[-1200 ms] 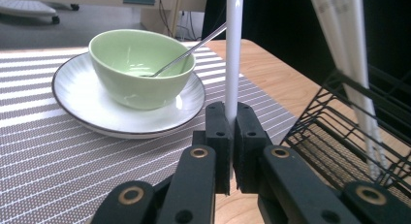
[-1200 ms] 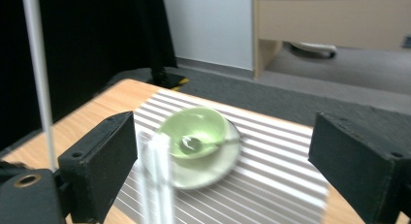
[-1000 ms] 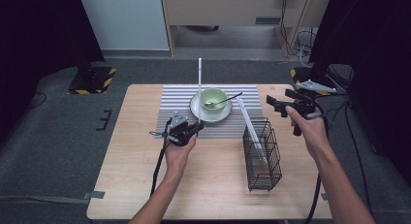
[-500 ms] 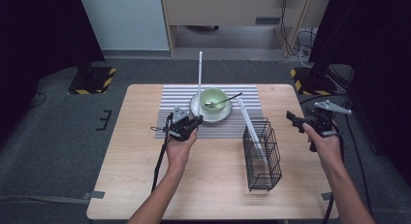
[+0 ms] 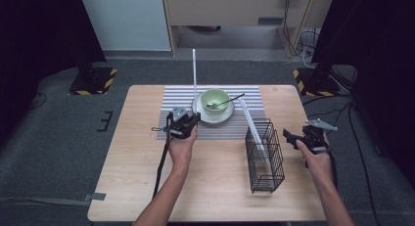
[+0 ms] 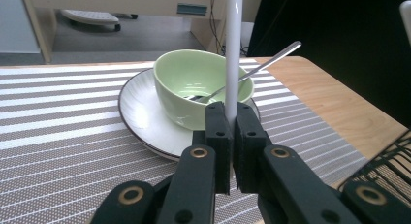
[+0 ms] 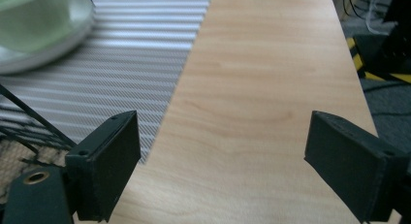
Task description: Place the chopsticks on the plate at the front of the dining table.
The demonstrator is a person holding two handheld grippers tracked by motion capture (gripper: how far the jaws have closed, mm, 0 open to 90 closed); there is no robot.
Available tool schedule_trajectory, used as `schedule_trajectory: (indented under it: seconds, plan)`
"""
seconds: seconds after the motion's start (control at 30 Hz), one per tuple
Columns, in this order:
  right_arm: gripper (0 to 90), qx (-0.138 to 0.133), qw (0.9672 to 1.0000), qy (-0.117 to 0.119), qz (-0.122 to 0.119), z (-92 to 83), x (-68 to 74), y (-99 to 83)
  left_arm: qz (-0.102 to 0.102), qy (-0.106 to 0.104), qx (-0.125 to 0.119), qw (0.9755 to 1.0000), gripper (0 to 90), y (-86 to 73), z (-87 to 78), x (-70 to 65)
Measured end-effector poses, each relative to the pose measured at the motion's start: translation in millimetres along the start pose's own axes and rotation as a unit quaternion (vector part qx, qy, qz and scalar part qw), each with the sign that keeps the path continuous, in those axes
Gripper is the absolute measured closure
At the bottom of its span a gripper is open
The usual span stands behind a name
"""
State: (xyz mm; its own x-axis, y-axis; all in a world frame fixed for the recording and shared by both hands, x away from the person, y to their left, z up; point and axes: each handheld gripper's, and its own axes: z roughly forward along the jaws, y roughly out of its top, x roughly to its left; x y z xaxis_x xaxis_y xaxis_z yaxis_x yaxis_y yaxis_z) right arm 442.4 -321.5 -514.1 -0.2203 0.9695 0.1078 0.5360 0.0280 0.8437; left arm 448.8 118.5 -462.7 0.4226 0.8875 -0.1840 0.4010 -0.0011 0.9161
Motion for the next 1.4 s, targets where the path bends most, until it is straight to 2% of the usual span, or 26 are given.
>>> schedule_trajectory:
  seconds: [0.03, 0.2, 0.23, 0.37, 0.63, 0.7, 0.87, 0.97, 1.03, 1.13, 1.27, 1.3, 1.4]
  plan:
    - [13.3, 0.005, 1.0, -0.003, 0.001, 2.2, 0.0, -3.5, -0.005, 0.007, -0.001, 1.0, 86.4, -0.3, 2.2, 2.0]
    - [14.7, 0.022, 0.9997, -0.01, 0.0, 8.8, 1.3, -13.3, -0.005, 0.018, 0.003, 0.9998, 86.4, -0.9, 8.8, 5.2]
    - [13.9, 0.031, 0.9995, -0.003, -0.002, 12.2, 2.5, -17.0, -0.007, 0.02, 0.004, 0.9998, 86.4, -1.2, 10.3, 6.1]
    - [12.4, 0.047, 0.9989, 0.001, -0.01, 17.0, 5.7, -21.4, -0.012, 0.03, 0.011, 0.9994, 86.4, -3.6, 15.5, 7.7]
    - [11.6, 0.052, 0.9985, 0.001, -0.014, 19.5, 7.2, -25.2, -0.006, 0.039, 0.016, 0.9991, 86.4, -5.8, 18.8, 1.8]
    - [11.5, 0.059, 0.9982, 0.0, -0.014, 22.1, 6.9, -28.5, -0.022, 0.035, 0.025, 0.9988, 86.4, -7.7, 22.2, 3.3]
    - [11.1, 0.068, 0.9977, -0.003, -0.008, 23.6, 6.3, -30.5, -0.015, 0.04, 0.036, 0.9984, 86.3, -10.5, 26.1, 1.4]
    - [10.8, 0.068, 0.9975, -0.009, -0.014, 24.0, 6.4, -31.1, -0.015, 0.04, 0.045, 0.9981, 86.3, -12.8, 28.9, 0.4]
    - [10.9, 0.08, 0.9966, -0.017, -0.015, 26.4, 6.6, -32.6, -0.009, 0.044, 0.048, 0.9978, 86.3, -14.5, 30.1, -0.2]
    - [10.8, 0.077, 0.9969, -0.014, -0.01, 25.7, 6.3, -32.4, -0.006, 0.048, 0.05, 0.9976, 86.3, -15.6, 30.9, 0.4]
    - [10.4, 0.082, 0.9963, -0.019, -0.017, 26.6, 7.1, -32.8, -0.012, 0.053, 0.053, 0.9971, 86.3, -18.0, 32.1, 2.8]
    - [9.7, 0.086, 0.9955, -0.025, -0.031, 27.1, 8.4, -33.1, -0.015, 0.056, 0.055, 0.9968, 86.3, -19.1, 33.1, 3.3]
    - [7.9, 0.092, 0.9944, -0.031, -0.041, 28.0, 10.4, -33.2, -0.014, 0.057, 0.059, 0.9965, 86.3, -20.1, 34.3, 3.6]
